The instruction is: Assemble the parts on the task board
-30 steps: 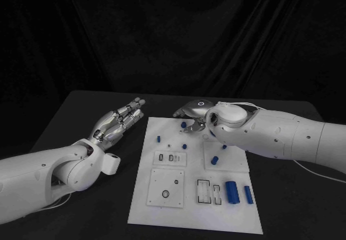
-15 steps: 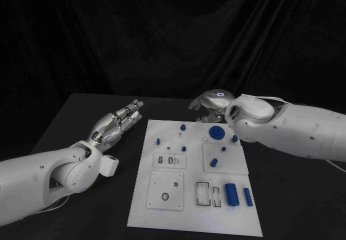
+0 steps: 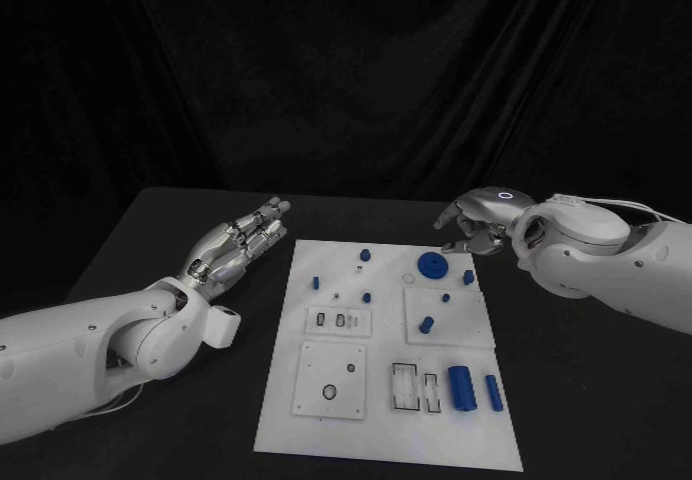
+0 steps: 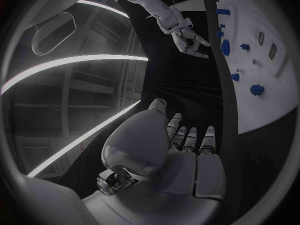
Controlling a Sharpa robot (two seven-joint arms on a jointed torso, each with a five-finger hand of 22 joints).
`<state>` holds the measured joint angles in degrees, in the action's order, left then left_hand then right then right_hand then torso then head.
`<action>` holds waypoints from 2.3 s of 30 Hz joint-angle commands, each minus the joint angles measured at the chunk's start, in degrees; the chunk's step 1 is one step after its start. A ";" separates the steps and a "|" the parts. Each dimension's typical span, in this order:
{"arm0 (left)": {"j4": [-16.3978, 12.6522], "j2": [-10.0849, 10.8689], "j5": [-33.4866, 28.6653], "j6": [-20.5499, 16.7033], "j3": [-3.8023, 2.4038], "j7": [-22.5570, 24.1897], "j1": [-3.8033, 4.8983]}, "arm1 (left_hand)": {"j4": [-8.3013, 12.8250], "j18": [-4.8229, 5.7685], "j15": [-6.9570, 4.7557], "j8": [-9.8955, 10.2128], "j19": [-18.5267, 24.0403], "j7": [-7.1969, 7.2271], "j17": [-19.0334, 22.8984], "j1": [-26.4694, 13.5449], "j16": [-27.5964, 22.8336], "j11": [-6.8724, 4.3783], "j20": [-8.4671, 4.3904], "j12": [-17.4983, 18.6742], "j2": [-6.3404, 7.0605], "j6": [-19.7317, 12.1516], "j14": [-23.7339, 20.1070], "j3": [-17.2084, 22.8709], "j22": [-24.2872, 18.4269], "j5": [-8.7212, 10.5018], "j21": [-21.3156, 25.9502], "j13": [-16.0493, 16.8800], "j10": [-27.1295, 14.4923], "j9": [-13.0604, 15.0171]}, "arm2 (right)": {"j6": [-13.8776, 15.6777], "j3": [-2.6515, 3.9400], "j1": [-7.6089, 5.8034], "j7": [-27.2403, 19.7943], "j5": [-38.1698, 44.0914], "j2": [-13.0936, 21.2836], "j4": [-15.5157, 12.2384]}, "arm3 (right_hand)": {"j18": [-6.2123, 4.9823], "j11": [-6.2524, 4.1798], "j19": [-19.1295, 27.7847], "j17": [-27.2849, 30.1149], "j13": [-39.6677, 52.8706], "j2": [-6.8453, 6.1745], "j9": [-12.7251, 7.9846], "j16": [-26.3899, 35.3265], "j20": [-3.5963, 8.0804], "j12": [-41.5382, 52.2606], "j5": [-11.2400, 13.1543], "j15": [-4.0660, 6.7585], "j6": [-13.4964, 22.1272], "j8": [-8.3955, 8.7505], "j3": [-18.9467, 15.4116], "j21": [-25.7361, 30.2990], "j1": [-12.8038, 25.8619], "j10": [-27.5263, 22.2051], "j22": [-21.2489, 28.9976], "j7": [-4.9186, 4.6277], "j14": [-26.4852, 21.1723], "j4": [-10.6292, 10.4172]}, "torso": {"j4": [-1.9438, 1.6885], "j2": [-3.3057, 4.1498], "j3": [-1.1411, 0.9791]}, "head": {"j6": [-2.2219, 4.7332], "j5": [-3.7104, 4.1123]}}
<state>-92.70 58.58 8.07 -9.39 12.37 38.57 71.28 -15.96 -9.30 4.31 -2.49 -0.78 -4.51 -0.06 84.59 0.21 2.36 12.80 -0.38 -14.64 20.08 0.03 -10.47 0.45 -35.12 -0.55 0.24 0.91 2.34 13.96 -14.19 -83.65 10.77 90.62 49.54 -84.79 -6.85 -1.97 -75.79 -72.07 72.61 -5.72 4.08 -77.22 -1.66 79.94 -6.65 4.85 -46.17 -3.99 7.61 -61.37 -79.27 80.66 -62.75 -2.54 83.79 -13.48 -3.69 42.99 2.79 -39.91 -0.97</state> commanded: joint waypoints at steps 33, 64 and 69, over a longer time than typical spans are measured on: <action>0.96 -0.78 0.20 2.59 -0.03 3.51 0.07 | 0.09 -1.04 0.75 -0.23 -0.02 -0.05 0.06 0.97 -0.21 0.45 0.35 0.13 -0.17 0.16 -0.03 0.66 0.05 -0.30 -0.17 0.02 -0.03 0.04 | 2.08 0.01 4.20 -0.49 0.80 -2.82 4.35 | 4.13 -1.66 -8.26 -17.93 17.39 0.64 2.95 -12.78 1.67 10.06 -5.99 1.71 -1.89 -1.46 -0.85 -19.30 0.63 9.34 -19.57 1.54 6.21 1.61 | 0.02 -0.06 0.04 | -0.48 0.65; 1.49 -1.11 0.20 3.28 -0.03 3.33 0.03 | 0.12 -1.04 0.94 -0.22 -0.06 -0.13 0.06 1.06 -0.21 0.53 0.44 0.13 -0.11 0.09 -0.03 0.79 0.07 -0.29 -0.20 0.03 -0.01 0.03 | 1.83 0.02 6.84 -2.27 0.27 -5.76 8.20 | 4.16 -1.08 -8.30 -17.93 17.39 1.85 8.84 -12.78 1.14 10.06 -8.45 1.14 -6.66 -5.49 -0.66 -19.55 0.97 9.34 -20.41 0.87 6.21 2.60 | 0.02 -0.08 0.03 | -1.08 0.70; 1.59 -1.11 0.20 3.30 -0.03 3.31 0.02 | 0.13 -1.04 0.98 -0.20 -0.05 -0.14 0.06 1.08 -0.21 0.54 0.46 0.13 -0.10 -0.07 -0.03 0.82 0.07 -0.29 -0.20 0.02 -0.05 0.01 | 2.68 0.02 7.01 -2.98 0.26 -5.72 8.16 | 4.21 -1.73 -8.39 -17.93 17.39 2.37 12.41 -12.78 1.68 10.06 -14.11 1.78 -7.29 -8.99 -0.35 -19.59 1.06 9.34 -20.74 1.72 6.21 3.66 | -0.01 -0.06 0.03 | -1.02 0.65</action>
<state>-91.09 57.56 8.09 -6.85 12.38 38.58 71.28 -15.80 -9.30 4.72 -2.49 -0.78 -4.51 -0.08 85.07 0.21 2.35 12.79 -0.38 -14.69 20.08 0.02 -10.00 0.43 -35.12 -0.54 0.23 0.91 2.33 16.82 -13.79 -77.28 8.71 90.69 43.86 -76.58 -3.11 -3.39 -83.95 -74.92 74.93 -4.10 12.53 -89.85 -0.32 89.86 -20.28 6.14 -52.76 -11.10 7.28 -80.81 -77.87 84.05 -74.91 -1.76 84.05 -10.09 -3.66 42.91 2.82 -40.97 -0.27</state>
